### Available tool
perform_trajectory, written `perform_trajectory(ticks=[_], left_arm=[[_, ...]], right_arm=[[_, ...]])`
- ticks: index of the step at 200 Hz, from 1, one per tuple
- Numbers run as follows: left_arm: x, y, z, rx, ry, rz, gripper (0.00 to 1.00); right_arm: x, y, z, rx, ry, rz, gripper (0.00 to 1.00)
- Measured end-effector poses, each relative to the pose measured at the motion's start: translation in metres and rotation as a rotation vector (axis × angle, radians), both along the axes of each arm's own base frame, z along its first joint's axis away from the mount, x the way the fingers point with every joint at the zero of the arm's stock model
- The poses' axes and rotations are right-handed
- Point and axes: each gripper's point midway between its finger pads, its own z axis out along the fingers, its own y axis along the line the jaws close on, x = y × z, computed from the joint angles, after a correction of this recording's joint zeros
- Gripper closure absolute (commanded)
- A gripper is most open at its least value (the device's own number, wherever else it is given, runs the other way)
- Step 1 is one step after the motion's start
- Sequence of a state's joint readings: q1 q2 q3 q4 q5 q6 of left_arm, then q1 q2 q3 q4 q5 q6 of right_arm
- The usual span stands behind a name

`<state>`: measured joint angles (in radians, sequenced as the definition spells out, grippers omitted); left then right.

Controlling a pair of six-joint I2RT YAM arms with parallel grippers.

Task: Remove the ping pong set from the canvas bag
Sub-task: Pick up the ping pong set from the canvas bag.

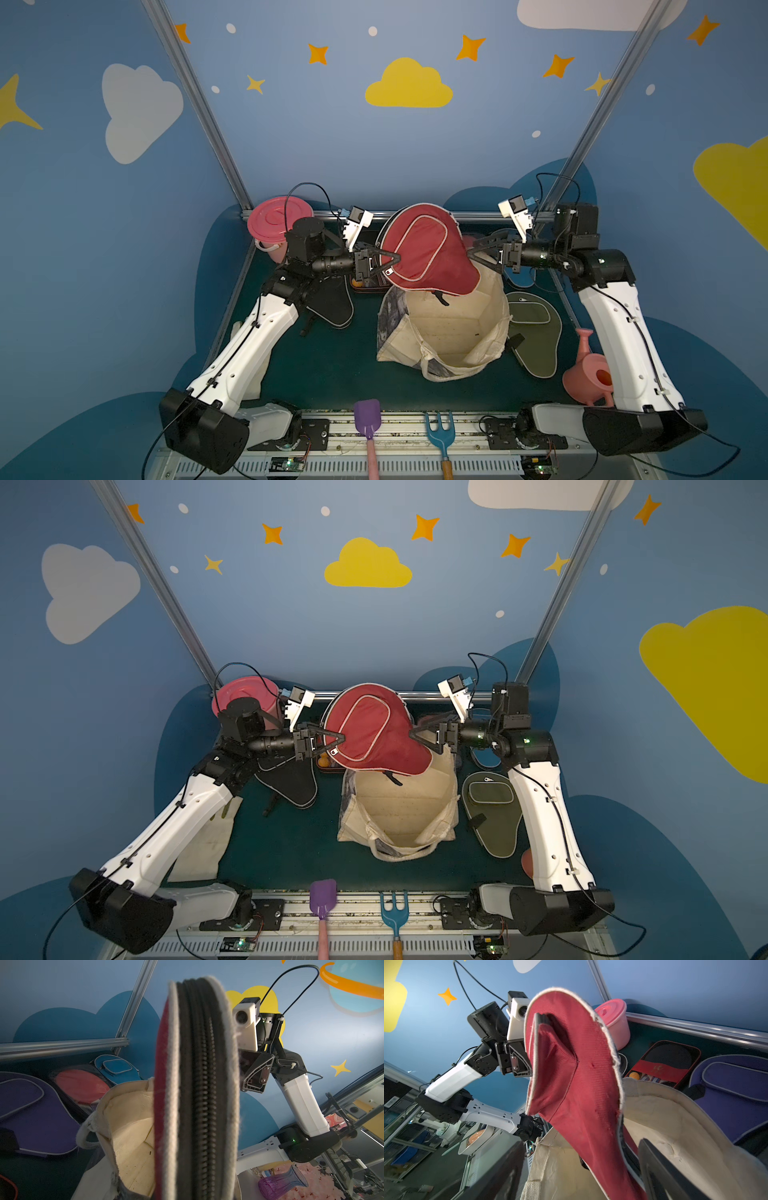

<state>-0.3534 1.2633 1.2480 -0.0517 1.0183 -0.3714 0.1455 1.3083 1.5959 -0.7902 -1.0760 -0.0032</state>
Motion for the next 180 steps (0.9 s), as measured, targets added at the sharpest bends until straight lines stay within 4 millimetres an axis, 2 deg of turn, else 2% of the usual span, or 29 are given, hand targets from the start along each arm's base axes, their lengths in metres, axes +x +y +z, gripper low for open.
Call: perform_trajectory(ticks=[36,76,86,90,99,114,146,180], left_arm=[[-0.014,-0.003,0.002,-0.012,0.003,-0.083,0.97],[-0.031,-0.006,0.011,-0.027,-0.014,-0.183,0.97],[-0.031,-0.006,0.012,-0.025,-0.015,-0.186,0.97],[-0.031,-0.006,0.011,-0.024,-0.014,-0.188,0.97],[-0.03,-0.006,0.01,-0.022,-0.011,-0.191,0.96],[-0.027,-0.007,0.006,-0.018,-0.004,-0.195,0.97],[-0.02,-0.009,-0.002,-0.007,0.029,-0.197,0.97],[-0.018,-0.009,-0.002,-0.009,0.024,-0.208,0.97]], right_arm=[[-0.005,0.011,-0.004,0.019,0.011,0.074,0.13],[0.004,0.019,-0.025,0.015,0.074,0.105,0.13],[0.005,0.021,-0.028,0.023,0.089,0.122,0.16],[0.004,0.022,-0.029,0.026,0.093,0.129,0.19],[0.002,0.024,-0.03,0.036,0.092,0.15,0.32],[-0.005,0.028,-0.031,0.057,0.096,0.19,0.62],[-0.017,0.031,-0.036,0.088,0.119,0.233,1.0],[-0.023,0.028,-0.029,0.111,0.124,0.239,1.0]])
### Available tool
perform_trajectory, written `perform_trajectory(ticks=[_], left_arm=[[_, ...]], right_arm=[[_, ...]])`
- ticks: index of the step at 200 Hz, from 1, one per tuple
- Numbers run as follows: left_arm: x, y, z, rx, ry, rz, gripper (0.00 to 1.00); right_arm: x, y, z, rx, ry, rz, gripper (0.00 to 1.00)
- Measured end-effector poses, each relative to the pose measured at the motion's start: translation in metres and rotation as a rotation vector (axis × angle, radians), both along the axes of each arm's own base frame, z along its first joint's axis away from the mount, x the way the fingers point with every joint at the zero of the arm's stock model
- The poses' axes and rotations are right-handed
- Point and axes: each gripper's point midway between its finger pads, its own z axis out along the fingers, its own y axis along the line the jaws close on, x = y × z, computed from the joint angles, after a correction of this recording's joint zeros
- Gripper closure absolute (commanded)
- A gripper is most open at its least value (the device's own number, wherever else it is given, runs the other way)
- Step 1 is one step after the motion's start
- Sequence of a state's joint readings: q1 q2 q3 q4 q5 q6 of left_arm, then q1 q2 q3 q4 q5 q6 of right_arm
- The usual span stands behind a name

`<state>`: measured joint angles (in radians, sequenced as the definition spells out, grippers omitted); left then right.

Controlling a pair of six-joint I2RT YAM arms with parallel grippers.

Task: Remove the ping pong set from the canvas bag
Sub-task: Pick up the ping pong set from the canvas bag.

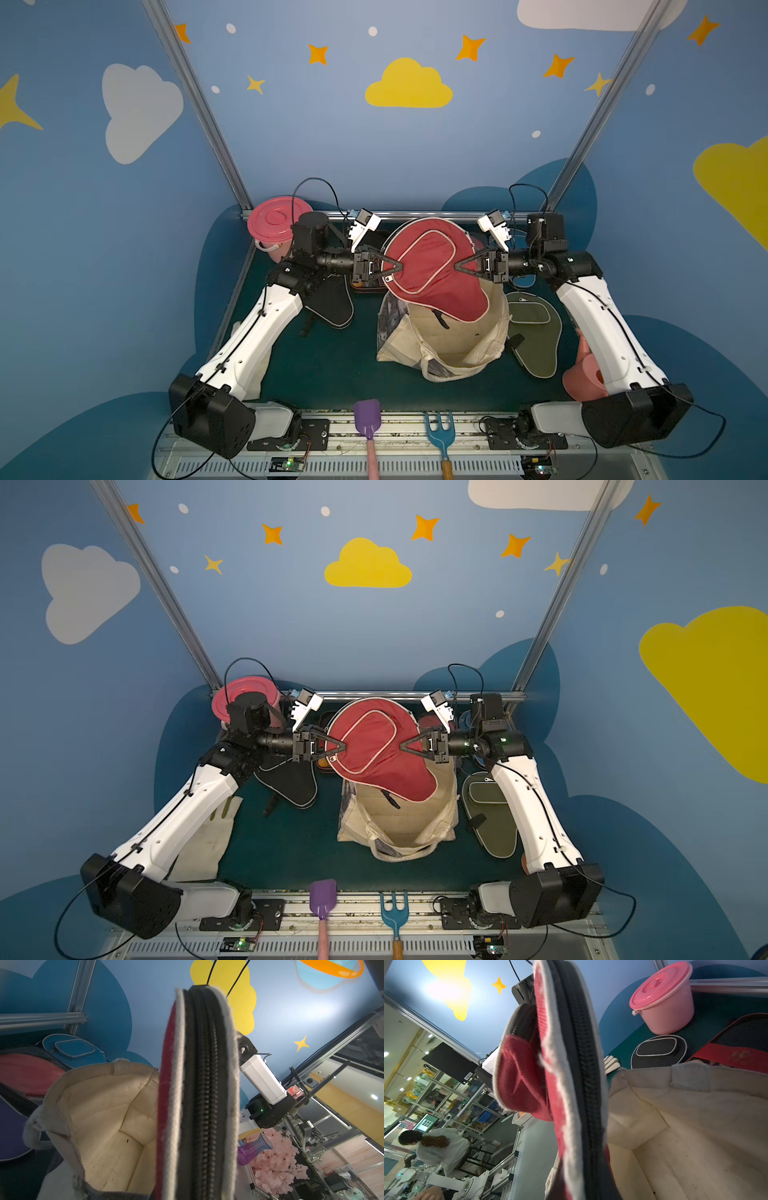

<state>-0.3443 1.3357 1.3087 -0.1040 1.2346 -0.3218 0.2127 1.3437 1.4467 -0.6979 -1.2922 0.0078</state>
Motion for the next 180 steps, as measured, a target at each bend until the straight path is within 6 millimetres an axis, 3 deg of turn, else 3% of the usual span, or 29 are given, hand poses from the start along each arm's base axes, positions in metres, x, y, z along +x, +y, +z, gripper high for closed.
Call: perform_trajectory(ticks=[9,32,40,53,84,103,116,144,180], left_arm=[[0.001,0.0,0.002,-0.001,-0.007,0.005,0.93],[0.006,0.001,0.005,0.007,-0.019,0.041,0.31],[0.012,0.002,0.006,0.012,-0.027,0.078,0.16],[0.022,0.007,0.006,0.023,-0.036,0.147,0.01],[0.045,0.047,0.013,0.051,-0.067,0.404,0.0],[0.045,0.079,0.018,0.051,-0.086,0.549,0.0],[0.038,0.09,0.021,0.041,-0.096,0.598,0.0],[0.024,0.086,0.017,-0.006,-0.077,0.592,0.0],[0.013,0.055,-0.007,-0.023,-0.021,0.511,0.0]], right_arm=[[0.0,0.0,0.002,0.002,-0.008,-0.003,1.0],[0.001,-0.001,0.007,-0.001,-0.023,-0.025,1.0],[0.004,-0.001,0.007,-0.01,-0.019,-0.045,1.0],[0.009,-0.001,0.005,-0.028,-0.003,-0.08,1.0],[0.022,-0.005,0.007,-0.059,0.044,-0.171,1.0],[0.028,-0.006,0.02,-0.05,0.04,-0.213,1.0],[0.031,-0.007,0.032,-0.029,0.028,-0.235,1.0],[0.029,-0.002,0.055,0.013,0.004,-0.251,1.0],[0.015,0.021,0.069,0.04,-0.011,-0.201,1.0]])
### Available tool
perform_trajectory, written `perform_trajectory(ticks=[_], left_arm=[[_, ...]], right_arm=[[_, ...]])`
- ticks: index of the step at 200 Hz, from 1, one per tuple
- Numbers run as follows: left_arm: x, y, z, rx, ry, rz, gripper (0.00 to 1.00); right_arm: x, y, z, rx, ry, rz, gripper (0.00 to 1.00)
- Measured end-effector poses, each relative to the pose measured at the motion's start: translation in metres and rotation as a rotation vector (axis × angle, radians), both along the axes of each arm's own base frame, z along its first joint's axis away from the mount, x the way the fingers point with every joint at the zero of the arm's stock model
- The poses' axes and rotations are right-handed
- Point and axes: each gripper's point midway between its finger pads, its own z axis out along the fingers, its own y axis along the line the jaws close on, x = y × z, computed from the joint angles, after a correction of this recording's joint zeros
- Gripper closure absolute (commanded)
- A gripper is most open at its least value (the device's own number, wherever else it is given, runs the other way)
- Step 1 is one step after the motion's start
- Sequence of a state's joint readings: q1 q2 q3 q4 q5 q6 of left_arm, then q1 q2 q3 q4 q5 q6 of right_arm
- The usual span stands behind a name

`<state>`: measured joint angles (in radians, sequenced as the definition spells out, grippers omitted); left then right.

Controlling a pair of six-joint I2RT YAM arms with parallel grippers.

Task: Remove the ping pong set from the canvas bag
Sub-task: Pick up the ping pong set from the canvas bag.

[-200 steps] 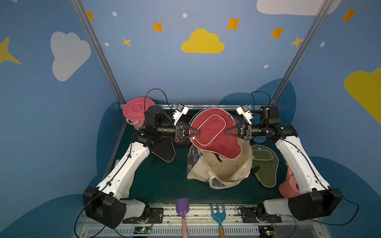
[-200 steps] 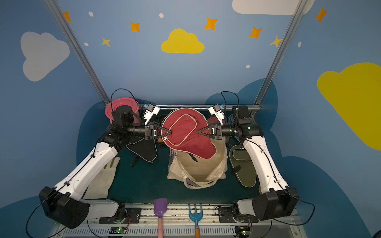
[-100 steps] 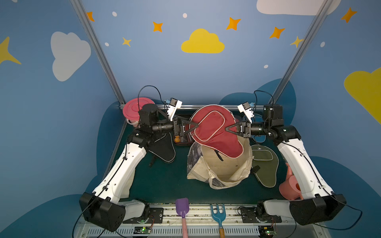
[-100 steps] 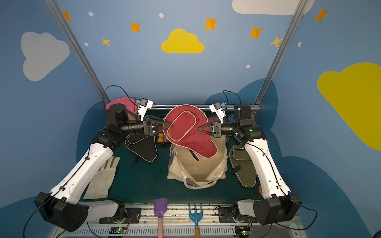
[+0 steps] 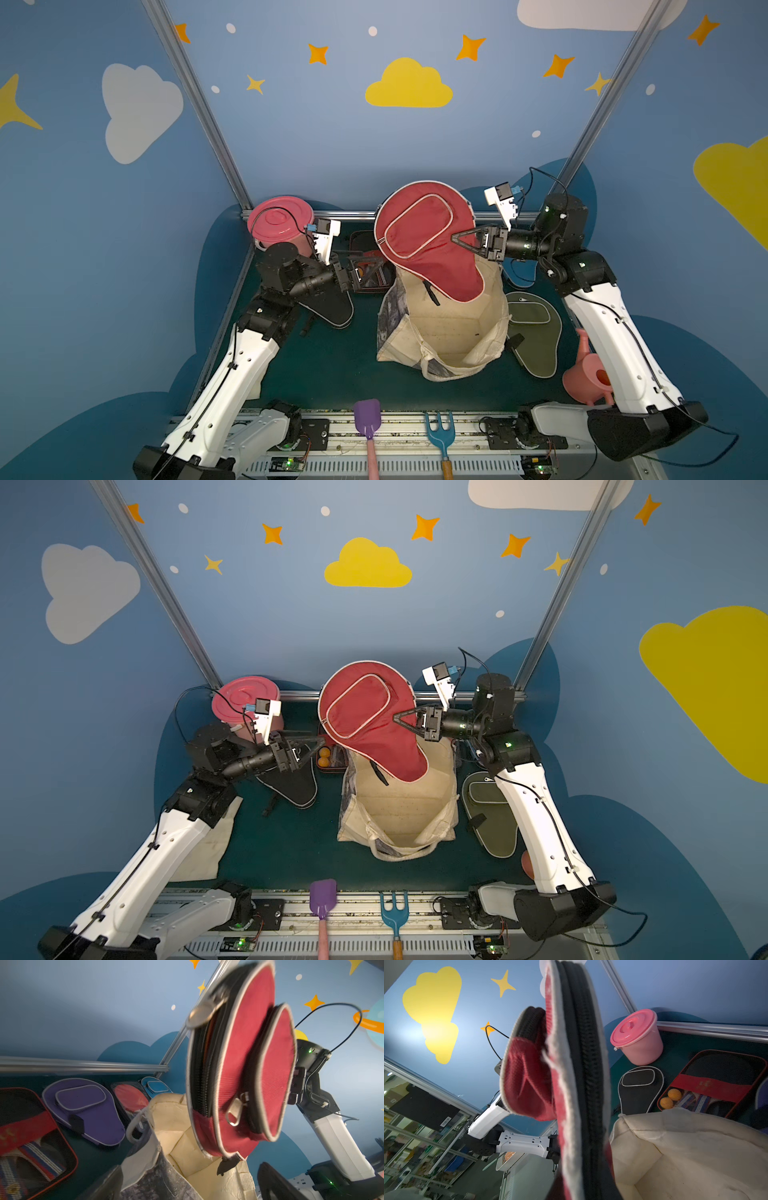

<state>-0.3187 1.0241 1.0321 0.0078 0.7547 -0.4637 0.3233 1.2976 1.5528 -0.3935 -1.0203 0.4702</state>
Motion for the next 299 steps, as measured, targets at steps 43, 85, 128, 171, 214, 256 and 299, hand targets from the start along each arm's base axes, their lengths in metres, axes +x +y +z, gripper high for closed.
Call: perform_trajectory(ticks=[43,85,128,171,214,256,299], left_arm=[[-0.005,-0.008,0.007,-0.021,-0.041,-0.026,0.0],[-0.012,0.004,0.022,0.011,-0.101,-0.022,0.0],[-0.027,0.026,0.05,0.07,-0.163,-0.036,0.0],[-0.022,0.036,0.066,0.09,-0.183,-0.053,0.0],[0.0,0.027,0.052,0.056,-0.086,-0.138,0.0],[-0.003,0.017,0.048,0.034,-0.057,-0.208,0.09],[-0.008,0.009,0.05,0.019,-0.042,-0.248,0.96]], right_arm=[[-0.011,0.016,-0.003,0.0,0.014,0.078,1.0],[-0.017,0.017,-0.012,-0.027,0.034,0.128,1.0],[-0.017,0.016,-0.021,-0.039,0.057,0.154,1.0],[-0.011,0.024,-0.025,-0.052,0.077,0.191,1.0],[-0.024,0.034,-0.023,-0.062,0.063,0.244,1.0],[-0.029,0.047,-0.027,-0.076,0.072,0.293,1.0],[-0.026,0.053,-0.036,-0.089,0.083,0.317,1.0]])
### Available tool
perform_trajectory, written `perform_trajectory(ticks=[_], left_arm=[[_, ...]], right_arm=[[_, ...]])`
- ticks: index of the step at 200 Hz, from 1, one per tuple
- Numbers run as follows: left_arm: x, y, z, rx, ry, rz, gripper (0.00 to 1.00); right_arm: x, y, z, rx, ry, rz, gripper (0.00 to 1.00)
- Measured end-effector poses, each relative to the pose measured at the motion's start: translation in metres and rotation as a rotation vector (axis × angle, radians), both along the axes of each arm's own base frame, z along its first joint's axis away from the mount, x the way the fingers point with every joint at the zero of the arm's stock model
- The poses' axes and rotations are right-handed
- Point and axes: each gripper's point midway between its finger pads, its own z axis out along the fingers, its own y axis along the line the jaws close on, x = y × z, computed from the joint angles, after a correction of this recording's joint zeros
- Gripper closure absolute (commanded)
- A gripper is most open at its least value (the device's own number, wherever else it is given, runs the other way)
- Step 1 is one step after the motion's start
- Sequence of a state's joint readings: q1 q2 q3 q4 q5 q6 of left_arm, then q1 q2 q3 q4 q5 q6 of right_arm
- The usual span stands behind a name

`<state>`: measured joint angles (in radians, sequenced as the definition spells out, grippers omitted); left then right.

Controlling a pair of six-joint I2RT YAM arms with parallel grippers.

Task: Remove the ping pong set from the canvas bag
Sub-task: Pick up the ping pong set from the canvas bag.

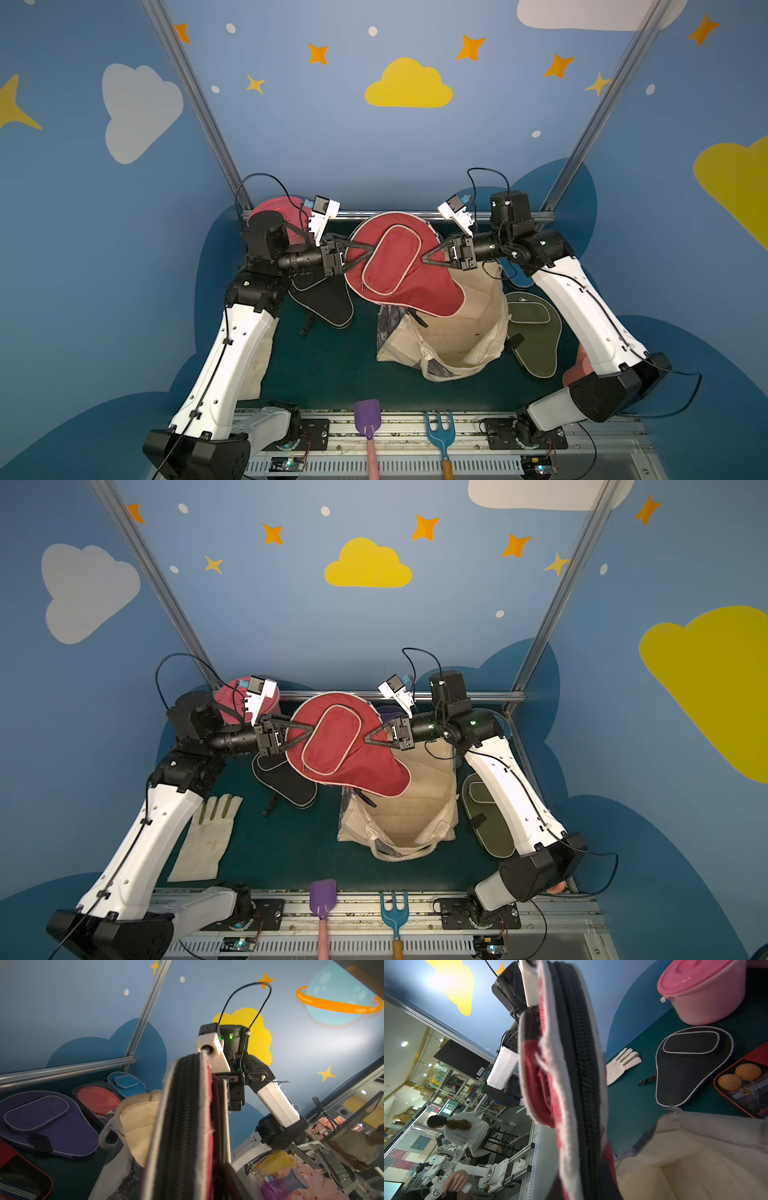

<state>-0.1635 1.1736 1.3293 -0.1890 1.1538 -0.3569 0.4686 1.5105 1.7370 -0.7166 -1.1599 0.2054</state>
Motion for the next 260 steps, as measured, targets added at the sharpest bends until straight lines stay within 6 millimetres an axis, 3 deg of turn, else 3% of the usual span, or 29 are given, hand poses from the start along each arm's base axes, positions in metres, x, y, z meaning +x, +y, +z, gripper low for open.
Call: perform_trajectory(ticks=[24,36,51,63,83,118,136,160,211,260], left_arm=[[-0.003,-0.001,0.005,-0.01,0.008,-0.013,0.96],[-0.004,0.0,0.006,-0.009,0.013,-0.01,0.96],[-0.005,0.001,0.013,-0.002,0.02,0.01,0.96],[-0.005,0.005,0.019,0.011,0.031,0.043,0.96],[-0.003,0.027,0.041,0.031,0.038,0.153,0.96],[-0.016,0.076,0.095,0.047,-0.031,0.369,0.97],[-0.024,0.09,0.1,0.061,-0.048,0.459,0.97],[-0.031,0.102,0.077,0.093,0.033,0.531,0.97],[-0.022,0.142,-0.006,0.198,0.267,0.737,0.96],[-0.038,0.144,-0.095,0.23,0.482,0.755,0.97]], right_arm=[[0.001,-0.002,0.0,0.003,-0.023,0.0,0.99],[0.0,-0.002,0.002,0.003,-0.026,0.001,0.78],[0.001,-0.003,0.002,-0.003,-0.026,-0.008,0.42],[0.003,-0.005,0.003,-0.003,-0.033,-0.02,0.27],[0.004,-0.014,0.009,0.004,-0.056,-0.049,0.21],[0.003,-0.041,0.016,0.017,-0.101,-0.128,0.2],[0.0,-0.049,0.014,0.018,-0.104,-0.152,0.2],[-0.001,-0.057,0.006,0.013,-0.094,-0.174,0.19],[-0.002,-0.066,-0.012,0.014,-0.071,-0.199,0.19],[0.001,-0.066,-0.019,0.015,-0.057,-0.202,0.19]])
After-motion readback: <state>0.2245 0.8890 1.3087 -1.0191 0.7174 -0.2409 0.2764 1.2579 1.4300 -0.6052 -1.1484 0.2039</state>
